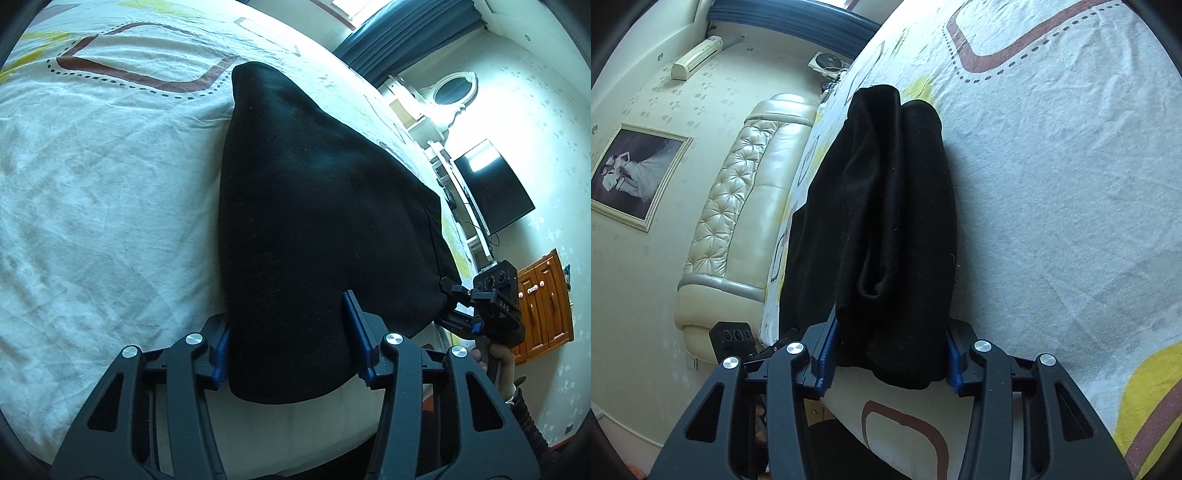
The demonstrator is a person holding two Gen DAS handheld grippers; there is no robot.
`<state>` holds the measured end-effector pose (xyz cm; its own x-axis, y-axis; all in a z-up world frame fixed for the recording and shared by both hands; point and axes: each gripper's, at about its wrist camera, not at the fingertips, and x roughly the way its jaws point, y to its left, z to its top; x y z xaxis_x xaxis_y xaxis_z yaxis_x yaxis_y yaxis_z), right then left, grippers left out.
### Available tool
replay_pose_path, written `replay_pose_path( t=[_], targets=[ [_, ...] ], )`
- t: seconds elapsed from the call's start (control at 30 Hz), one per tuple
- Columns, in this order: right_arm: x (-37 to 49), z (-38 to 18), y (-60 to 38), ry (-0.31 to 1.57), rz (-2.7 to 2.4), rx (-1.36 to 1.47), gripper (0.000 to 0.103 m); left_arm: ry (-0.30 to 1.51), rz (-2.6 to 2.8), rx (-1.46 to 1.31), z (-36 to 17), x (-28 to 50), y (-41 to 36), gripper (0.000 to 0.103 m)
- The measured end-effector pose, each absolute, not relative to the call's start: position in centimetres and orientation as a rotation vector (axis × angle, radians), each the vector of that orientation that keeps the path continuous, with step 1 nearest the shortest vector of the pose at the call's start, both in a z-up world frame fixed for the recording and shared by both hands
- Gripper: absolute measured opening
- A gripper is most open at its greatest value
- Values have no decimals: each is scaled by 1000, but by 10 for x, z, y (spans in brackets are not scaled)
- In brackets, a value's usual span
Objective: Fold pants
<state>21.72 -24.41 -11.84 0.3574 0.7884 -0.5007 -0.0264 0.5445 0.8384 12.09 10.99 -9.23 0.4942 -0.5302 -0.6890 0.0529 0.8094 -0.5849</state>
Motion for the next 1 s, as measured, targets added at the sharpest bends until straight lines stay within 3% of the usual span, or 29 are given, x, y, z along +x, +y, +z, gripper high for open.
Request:
replay_pose_path(
  t=[0.67,0.9,1.0],
  targets=[
    [213,-124,-258,1104,633,892,41,1017,-368,-531,-87,113,115,43],
    [214,-130,-263,1113,630,916,41,1024,-372,-542,-87,117,118,44],
    [214,-130,-264,1110,633,926,46,1030,-370,-547,-88,118,118,50]
  ],
)
